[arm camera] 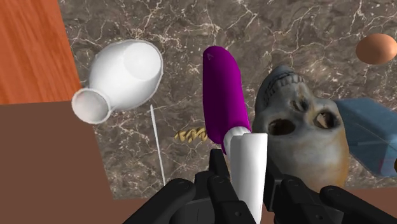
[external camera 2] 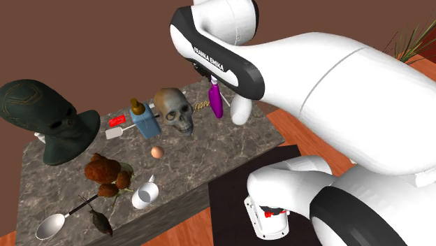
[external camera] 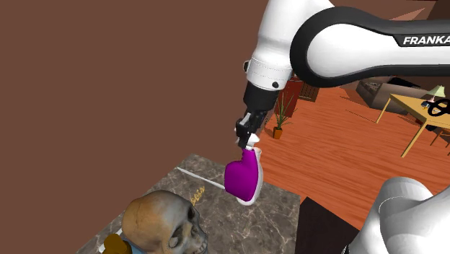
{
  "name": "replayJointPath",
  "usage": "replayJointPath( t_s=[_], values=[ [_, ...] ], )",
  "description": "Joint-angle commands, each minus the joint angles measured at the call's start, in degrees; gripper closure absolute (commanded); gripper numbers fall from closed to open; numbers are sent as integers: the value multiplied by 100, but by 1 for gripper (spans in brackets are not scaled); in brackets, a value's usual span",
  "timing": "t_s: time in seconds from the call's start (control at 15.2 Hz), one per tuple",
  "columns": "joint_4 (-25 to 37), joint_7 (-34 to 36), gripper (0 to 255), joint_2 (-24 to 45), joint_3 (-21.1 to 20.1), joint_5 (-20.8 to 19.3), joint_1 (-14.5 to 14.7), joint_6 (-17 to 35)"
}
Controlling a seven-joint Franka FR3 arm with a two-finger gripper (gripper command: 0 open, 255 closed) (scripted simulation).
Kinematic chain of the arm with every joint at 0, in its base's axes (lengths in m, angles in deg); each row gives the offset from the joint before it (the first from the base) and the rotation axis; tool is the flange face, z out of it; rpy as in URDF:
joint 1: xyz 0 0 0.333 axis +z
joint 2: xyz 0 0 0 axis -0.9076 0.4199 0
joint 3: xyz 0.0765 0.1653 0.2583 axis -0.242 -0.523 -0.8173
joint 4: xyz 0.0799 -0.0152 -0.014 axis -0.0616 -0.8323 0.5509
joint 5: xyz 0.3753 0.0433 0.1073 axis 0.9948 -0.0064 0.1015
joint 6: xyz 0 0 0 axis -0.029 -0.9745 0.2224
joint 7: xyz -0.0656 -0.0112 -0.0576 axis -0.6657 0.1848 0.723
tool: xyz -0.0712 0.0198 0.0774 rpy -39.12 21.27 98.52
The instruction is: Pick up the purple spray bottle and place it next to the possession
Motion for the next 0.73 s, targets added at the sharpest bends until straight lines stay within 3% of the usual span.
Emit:
replayJointPath(
  t_s=[0.0,0.66],
  values=[
    [188,3,255,39,9,-16,-12,-151],
    [1083,5,255,196,57,-79,-57,-891]
  ],
)
